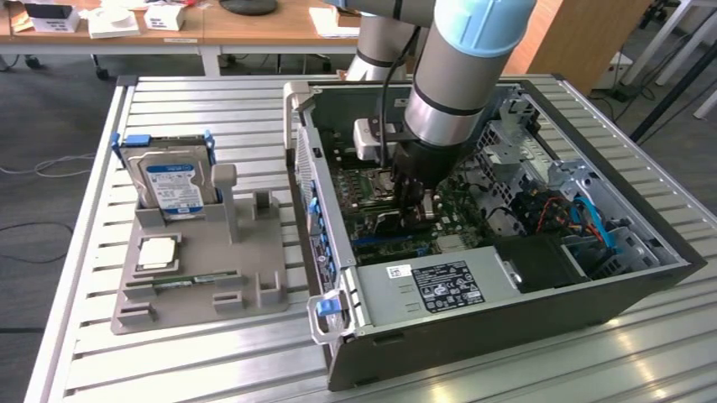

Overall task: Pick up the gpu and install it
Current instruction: 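Insert the gpu into the slot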

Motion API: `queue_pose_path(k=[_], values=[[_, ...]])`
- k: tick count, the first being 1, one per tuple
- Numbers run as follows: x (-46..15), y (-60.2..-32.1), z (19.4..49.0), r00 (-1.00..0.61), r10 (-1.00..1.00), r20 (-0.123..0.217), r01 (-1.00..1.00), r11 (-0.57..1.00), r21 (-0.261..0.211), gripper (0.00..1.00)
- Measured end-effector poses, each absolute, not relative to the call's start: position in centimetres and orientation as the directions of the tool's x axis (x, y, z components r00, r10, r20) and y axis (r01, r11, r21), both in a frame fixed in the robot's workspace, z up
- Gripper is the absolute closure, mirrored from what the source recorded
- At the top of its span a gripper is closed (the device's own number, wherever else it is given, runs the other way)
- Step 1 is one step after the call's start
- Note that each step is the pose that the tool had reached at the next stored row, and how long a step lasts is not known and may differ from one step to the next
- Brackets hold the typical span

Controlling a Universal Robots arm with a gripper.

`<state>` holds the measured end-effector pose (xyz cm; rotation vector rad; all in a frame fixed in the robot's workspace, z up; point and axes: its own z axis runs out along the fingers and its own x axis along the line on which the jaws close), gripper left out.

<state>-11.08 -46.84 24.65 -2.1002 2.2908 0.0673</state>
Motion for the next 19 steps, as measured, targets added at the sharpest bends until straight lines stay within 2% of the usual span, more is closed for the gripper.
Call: queue_pose_path(k=[7, 19], values=[[-11.1, -46.8, 24.8, -0.087, -0.995, -0.053, -0.996, 0.086, 0.01, 0.6], [-11.1, -46.8, 27.7, -0.087, -0.995, -0.053, -0.996, 0.086, 0.01, 0.6]])
